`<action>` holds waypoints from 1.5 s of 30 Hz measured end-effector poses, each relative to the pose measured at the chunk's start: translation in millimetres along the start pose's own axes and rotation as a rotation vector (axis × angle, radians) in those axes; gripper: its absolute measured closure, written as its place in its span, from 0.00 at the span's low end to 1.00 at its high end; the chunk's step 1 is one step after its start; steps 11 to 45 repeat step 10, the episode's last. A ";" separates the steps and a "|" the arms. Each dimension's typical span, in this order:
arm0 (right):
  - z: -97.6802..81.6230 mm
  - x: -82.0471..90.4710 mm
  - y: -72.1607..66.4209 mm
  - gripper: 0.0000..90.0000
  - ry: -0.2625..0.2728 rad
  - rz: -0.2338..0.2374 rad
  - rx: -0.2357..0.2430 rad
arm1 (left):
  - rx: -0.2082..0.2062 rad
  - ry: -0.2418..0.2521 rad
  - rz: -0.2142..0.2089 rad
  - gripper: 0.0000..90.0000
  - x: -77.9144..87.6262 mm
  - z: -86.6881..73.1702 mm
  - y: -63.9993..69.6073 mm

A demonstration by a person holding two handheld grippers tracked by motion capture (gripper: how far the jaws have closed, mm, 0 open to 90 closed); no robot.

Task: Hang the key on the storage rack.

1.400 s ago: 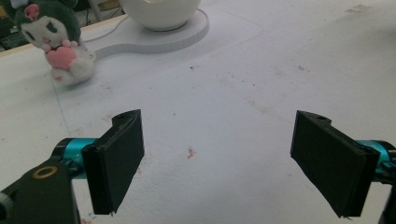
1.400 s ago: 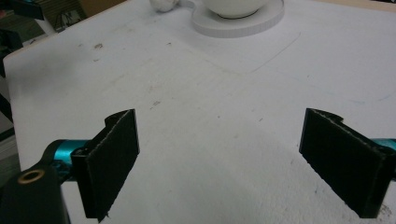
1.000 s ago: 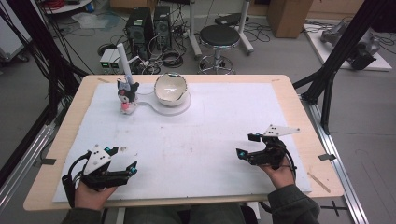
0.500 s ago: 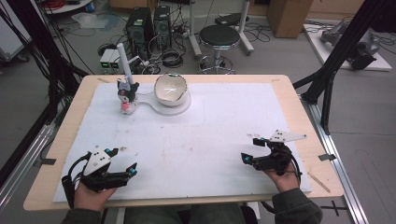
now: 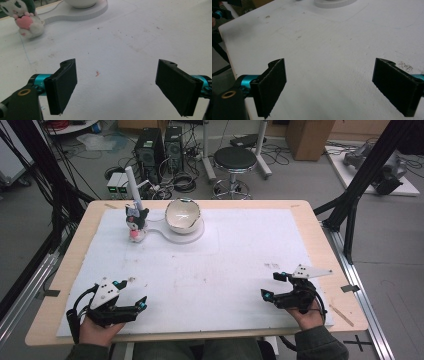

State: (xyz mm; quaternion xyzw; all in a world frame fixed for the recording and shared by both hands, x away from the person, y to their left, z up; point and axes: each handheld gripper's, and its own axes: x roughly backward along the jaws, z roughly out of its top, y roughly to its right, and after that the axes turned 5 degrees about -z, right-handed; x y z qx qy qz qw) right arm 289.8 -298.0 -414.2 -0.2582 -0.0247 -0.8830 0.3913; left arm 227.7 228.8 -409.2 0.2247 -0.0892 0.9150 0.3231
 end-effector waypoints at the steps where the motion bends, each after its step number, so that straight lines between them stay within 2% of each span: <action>1: -0.3 0.4 -0.3 0.12 -0.002 0.003 -0.005 | -0.002 -0.002 0.000 0.20 -0.1 -0.2 0.1; 8: -0.6 -1.6 -1.1 0.12 -0.005 0.006 0.009 | -0.005 -0.010 -0.009 0.20 -1.3 -1.6 1.3; 45: -0.5 -2.3 -1.4 0.12 -0.006 0.007 0.008 | -0.007 -0.010 -0.007 0.20 -1.8 -1.3 1.8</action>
